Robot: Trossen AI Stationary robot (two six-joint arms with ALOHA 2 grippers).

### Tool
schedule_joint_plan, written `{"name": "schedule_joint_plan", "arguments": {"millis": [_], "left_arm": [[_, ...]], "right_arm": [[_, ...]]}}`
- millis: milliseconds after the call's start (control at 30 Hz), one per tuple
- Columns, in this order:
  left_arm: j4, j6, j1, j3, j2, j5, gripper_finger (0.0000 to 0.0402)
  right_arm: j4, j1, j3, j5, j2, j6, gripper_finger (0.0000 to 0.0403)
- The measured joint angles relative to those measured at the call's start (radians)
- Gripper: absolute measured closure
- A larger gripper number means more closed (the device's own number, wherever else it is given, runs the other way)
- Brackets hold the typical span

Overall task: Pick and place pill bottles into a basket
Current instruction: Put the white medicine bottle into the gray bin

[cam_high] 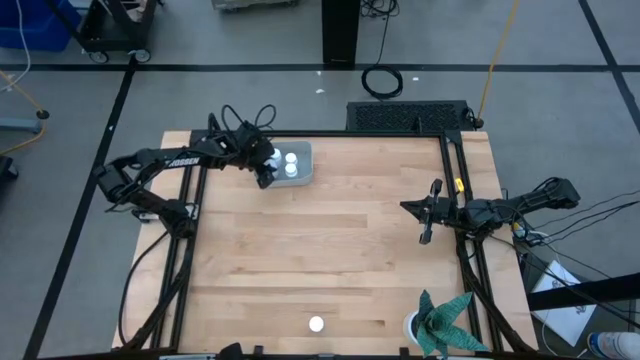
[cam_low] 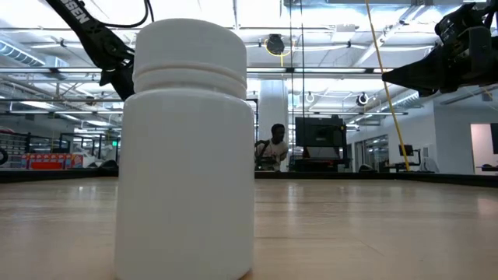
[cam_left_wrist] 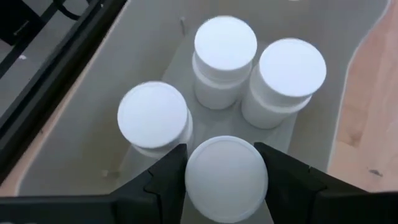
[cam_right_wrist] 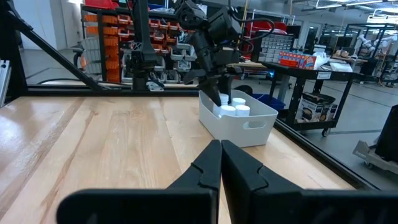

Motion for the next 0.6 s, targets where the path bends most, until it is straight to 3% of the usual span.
{"name": "schedule_joint_plan", "arguments": {"millis": [267,600], "left_arm": [[0.008,-0.010,0.000,0.000,0.000,0.001,0.0233],[0.003,-0.035,0.000,0.000,0.000,0.000,0.0179]], "right_arm": [[0.000,0.000,0.000,0.000,0.000,0.000,0.0399],[0.000,0.000,0.000,0.000,0.000,0.000,0.0399]]}}
